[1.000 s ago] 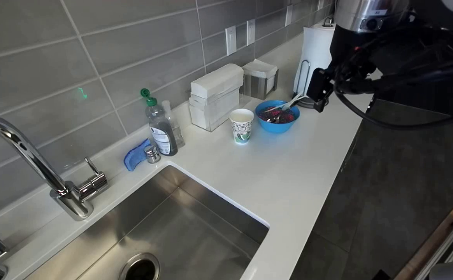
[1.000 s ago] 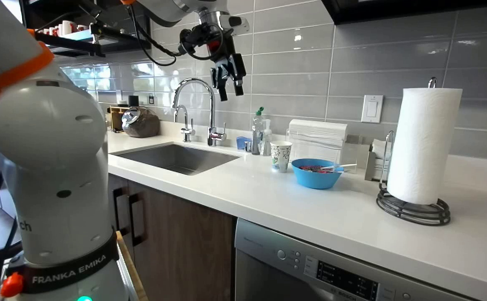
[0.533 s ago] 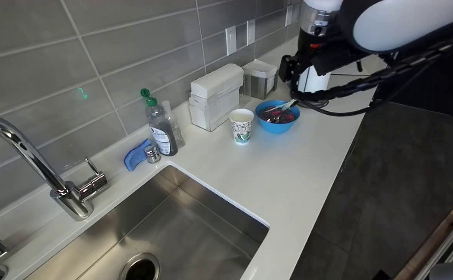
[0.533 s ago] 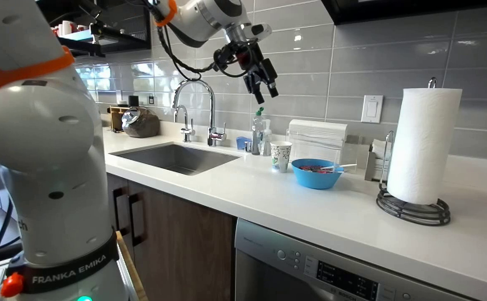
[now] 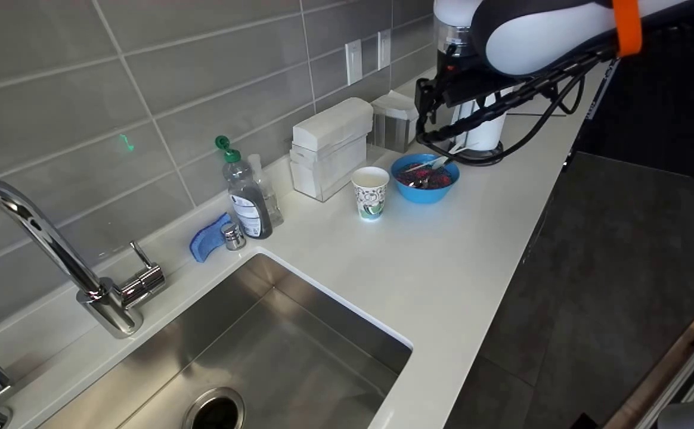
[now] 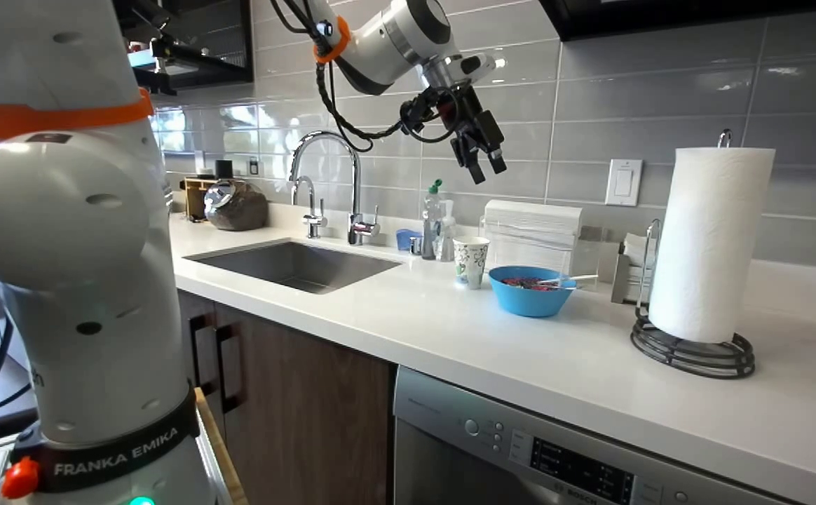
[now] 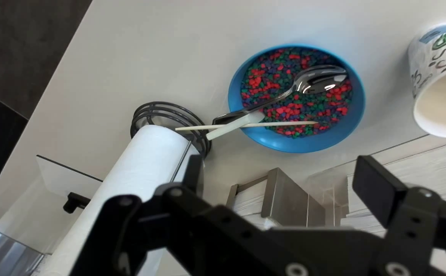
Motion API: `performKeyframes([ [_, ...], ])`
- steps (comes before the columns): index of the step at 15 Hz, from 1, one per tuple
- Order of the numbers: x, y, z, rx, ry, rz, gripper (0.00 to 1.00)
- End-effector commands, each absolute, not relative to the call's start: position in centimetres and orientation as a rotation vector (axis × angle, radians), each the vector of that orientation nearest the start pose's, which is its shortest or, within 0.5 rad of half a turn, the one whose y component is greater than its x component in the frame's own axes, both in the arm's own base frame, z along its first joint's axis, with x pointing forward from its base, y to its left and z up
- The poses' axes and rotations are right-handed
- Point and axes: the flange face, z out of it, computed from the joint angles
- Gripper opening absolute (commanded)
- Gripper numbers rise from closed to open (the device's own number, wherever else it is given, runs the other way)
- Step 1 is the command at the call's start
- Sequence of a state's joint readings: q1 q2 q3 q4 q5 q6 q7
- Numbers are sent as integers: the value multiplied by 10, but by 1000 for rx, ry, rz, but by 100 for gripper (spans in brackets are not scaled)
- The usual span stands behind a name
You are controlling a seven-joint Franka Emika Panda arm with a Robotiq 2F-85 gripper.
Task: Rip up a paper towel on the table
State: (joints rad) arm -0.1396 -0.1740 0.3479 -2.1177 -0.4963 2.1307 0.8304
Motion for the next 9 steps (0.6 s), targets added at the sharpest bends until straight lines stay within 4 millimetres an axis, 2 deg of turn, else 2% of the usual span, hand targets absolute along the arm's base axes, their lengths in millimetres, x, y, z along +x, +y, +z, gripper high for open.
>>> performKeyframes([
  [1, 526, 90, 512, -3409, 612, -741, 100],
  [9, 596, 25, 538, -3410, 878, -895, 100],
])
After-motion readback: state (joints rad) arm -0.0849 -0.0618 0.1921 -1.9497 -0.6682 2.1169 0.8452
